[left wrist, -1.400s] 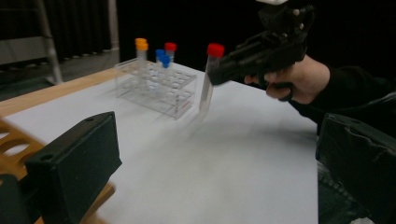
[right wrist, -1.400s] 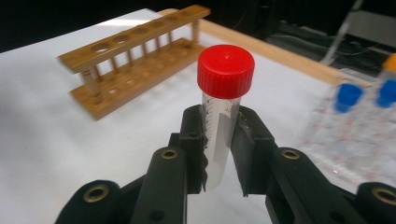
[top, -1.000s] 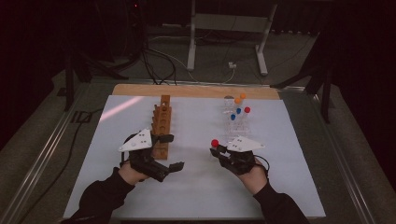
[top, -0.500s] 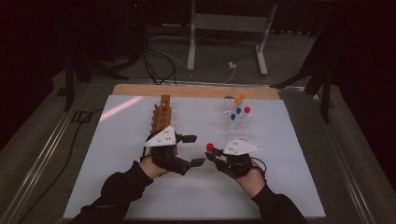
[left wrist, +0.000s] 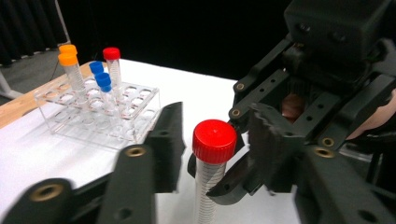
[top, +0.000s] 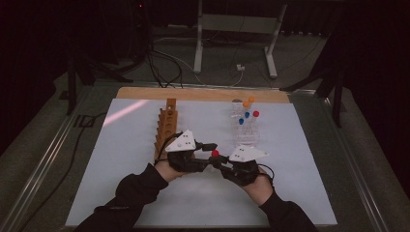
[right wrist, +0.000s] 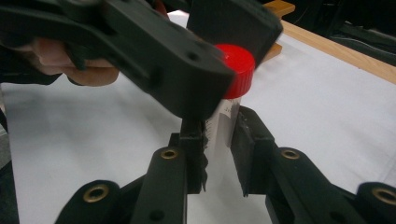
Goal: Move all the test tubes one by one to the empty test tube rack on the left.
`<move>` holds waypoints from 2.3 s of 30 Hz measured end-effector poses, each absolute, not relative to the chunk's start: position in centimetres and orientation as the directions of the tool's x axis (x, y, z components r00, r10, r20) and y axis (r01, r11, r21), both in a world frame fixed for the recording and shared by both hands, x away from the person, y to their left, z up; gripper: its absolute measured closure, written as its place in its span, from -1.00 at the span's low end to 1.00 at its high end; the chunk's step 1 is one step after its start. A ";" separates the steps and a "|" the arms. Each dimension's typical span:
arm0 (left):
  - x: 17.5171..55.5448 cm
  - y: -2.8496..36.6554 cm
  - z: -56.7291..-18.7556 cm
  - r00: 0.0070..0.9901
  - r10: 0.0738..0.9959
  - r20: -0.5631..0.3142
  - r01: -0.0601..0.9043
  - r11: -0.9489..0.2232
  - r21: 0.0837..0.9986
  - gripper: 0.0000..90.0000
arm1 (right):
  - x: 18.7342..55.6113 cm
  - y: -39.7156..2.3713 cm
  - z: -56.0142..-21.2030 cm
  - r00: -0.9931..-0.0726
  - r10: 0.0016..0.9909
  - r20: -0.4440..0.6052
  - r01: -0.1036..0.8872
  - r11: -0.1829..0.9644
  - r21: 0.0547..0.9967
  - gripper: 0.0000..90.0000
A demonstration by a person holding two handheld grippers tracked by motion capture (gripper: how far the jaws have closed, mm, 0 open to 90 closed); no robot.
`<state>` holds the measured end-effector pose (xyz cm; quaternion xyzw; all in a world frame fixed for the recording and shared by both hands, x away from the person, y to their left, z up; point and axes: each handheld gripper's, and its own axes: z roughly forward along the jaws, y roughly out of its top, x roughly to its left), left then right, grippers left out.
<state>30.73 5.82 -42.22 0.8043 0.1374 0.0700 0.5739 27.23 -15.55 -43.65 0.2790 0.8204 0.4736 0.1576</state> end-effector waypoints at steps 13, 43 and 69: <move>31.0 5.8 -42.1 0.952 0.303 -0.035 0.130 -0.300 0.945 0.59 | 27.4 -15.8 -43.5 -0.794 0.607 0.026 0.318 0.379 0.869 0.51; 36.9 12.4 -36.6 0.850 0.526 0.011 0.157 -0.274 0.949 0.59 | 27.7 -17.4 -43.0 -0.802 0.596 0.025 0.233 0.273 0.933 -0.99; 44.3 15.8 -36.3 0.714 0.699 0.027 0.196 -0.237 0.952 0.59 | 27.8 -17.4 -43.2 -0.816 0.578 0.018 0.228 0.294 0.928 -0.99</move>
